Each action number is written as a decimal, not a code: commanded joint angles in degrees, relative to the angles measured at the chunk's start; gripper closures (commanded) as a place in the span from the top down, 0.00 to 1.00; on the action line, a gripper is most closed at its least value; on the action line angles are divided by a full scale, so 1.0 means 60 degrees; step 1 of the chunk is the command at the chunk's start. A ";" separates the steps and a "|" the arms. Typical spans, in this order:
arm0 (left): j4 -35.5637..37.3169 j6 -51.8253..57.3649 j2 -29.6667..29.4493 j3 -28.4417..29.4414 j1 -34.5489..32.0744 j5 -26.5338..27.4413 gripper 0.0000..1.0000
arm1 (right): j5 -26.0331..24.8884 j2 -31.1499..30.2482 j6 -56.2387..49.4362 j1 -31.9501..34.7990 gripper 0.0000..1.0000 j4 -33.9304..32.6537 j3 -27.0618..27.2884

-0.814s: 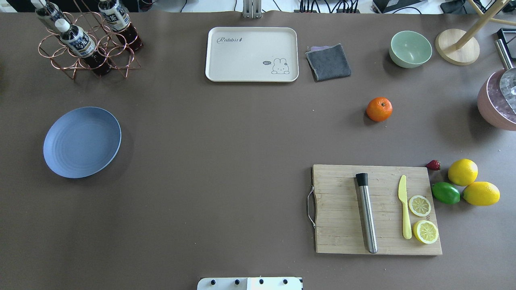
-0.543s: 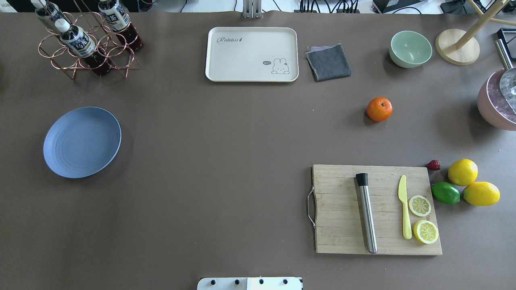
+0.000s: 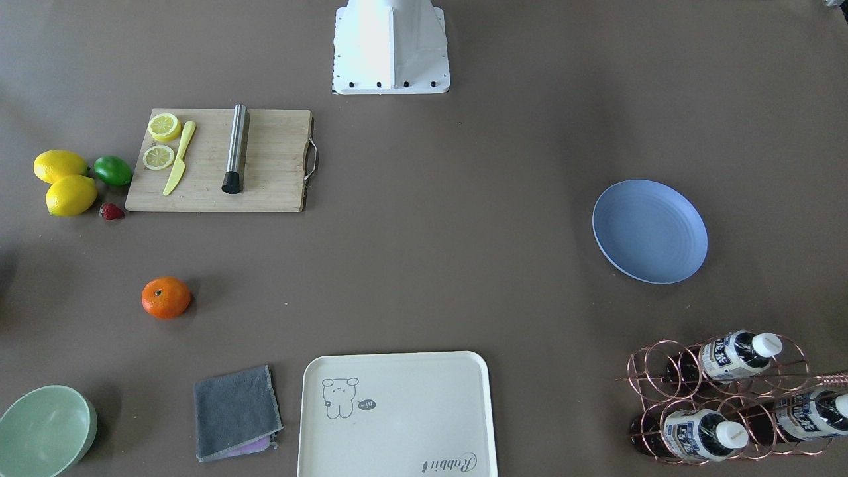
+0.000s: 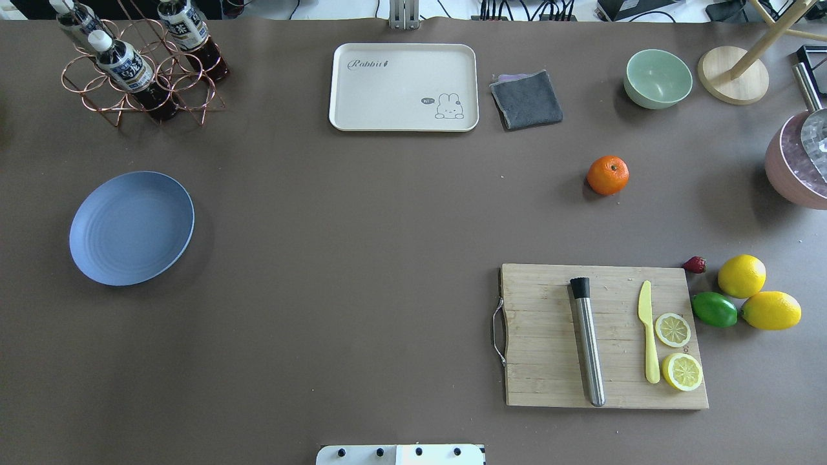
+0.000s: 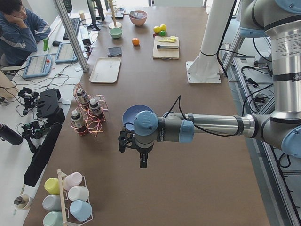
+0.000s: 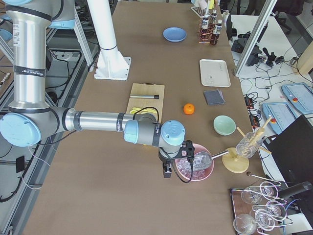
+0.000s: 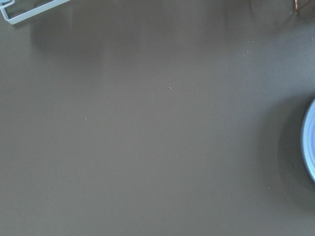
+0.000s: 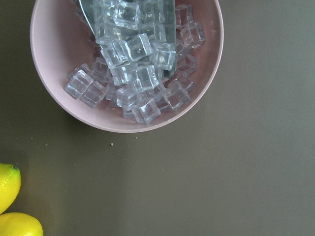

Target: Pick orange to plate

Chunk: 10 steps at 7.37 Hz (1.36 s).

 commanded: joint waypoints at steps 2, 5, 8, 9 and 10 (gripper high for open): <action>-0.0072 -0.0026 -0.0159 -0.0177 0.0008 -0.0090 0.99 | 0.0248 -0.0001 0.0000 0.0000 1.00 0.0000 0.0002; -0.0087 -0.0070 -0.0276 -0.0163 -0.0007 -0.0090 0.99 | 0.0323 -0.0001 0.0014 0.0000 1.00 0.0000 0.0002; -0.1879 -0.0055 -0.0773 0.0201 -0.0021 -0.0061 0.99 | 0.0308 0.0014 0.0014 0.0000 1.00 0.0000 0.0016; -0.2440 -0.0084 -0.0919 0.0682 -0.0021 -0.0090 0.99 | 0.0308 0.0043 0.0015 0.0000 1.00 0.0000 0.0016; -0.2503 -0.0012 -0.0790 0.0614 -0.0021 -0.0279 0.99 | 0.0308 0.0087 -0.0014 -0.0014 1.00 0.0000 0.0103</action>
